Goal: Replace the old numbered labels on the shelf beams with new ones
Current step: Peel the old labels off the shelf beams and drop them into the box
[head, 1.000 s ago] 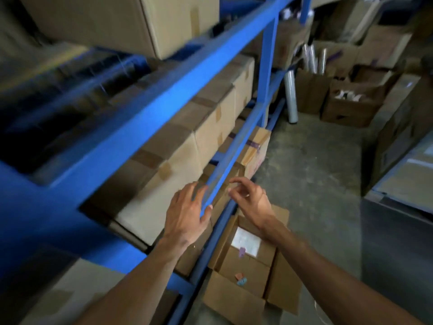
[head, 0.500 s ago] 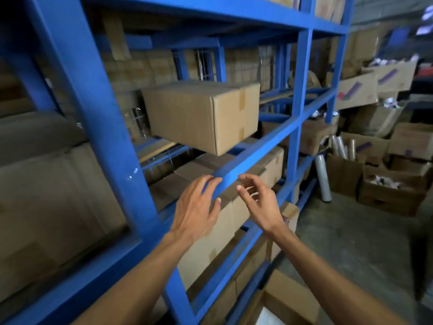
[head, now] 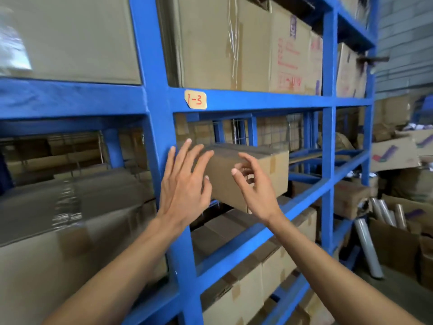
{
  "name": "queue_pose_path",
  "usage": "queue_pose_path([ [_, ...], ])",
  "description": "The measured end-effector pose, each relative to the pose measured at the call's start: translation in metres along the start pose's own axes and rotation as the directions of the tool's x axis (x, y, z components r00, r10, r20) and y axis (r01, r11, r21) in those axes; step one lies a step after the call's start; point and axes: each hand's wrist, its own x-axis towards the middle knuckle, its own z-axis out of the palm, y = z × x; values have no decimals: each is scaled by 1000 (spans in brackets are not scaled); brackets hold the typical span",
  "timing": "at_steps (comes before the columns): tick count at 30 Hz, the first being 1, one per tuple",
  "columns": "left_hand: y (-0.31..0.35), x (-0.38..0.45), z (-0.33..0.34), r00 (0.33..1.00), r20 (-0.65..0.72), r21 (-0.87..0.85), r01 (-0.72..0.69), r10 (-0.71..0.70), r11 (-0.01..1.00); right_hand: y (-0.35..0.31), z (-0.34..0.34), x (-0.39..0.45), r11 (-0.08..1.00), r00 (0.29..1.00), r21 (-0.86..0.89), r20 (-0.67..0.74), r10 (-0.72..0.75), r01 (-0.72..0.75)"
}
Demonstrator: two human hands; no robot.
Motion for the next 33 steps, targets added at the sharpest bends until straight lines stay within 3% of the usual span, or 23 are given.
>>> queue_pose_path([
  [16, -54, 34, 11, 1000, 18, 466, -10, 2, 885, -57, 75, 118, 997, 997, -3, -10, -80, 80],
  [27, -54, 35, 17, 1000, -7, 523, 3, 1, 852, -55, 81, 139, 997, 950, 41, -308, -46, 62],
  [33, -54, 36, 18, 1000, -9, 518, -2, 8, 855, -60, 80, 147, 998, 948, 3, -312, -54, 58],
])
